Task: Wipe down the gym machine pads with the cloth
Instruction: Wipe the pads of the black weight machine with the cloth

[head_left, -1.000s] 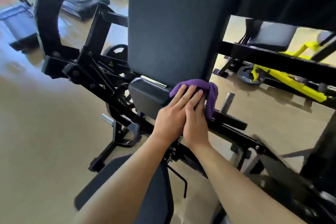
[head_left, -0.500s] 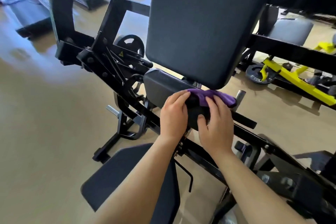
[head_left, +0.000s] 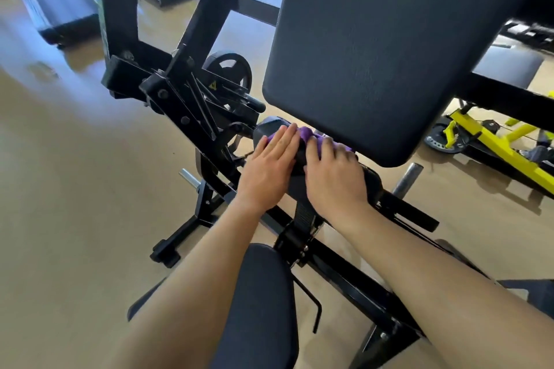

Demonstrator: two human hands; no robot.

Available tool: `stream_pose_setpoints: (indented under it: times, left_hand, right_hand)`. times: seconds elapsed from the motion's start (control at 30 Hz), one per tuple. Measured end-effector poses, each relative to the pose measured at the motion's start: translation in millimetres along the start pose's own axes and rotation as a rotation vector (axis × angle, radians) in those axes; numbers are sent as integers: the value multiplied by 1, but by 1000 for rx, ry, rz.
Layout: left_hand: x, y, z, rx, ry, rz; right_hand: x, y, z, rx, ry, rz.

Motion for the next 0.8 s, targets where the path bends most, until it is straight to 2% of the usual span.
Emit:
stream_pose_setpoints:
  times: [0.13,0.27,0.33,0.53,0.67,0.8]
  left_hand:
    - [17,5,-44,15,50,-53]
    - [24,12,-79,-134,370,-63]
    - [22,13,-76,-226,471,-19]
    - [-17,-1,-4,-404,329,102]
    - [-33,-3,23,-611,455,107]
    - [-18,-6,-6,-653,497,126]
  right_hand:
    - [44,5,-39,24,45,-109]
    - [74,8,-64,68,108,-102]
    - [73,9,-64,65,146,-108]
    - [15,3,-25,-13,131,4]
    - [-10,-2,-13,-59,172,51]
    - [22,0,-26,-83,216,1]
Point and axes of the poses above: each hand's wrist, its own x-axis towards the middle knuckle, its own y-axis out of the back of the hand, z = x × y, the point moved 9 cm from there along x, towards the middle knuckle, and after that the axes turned 2 degrees about z, right-handed, at the moved point
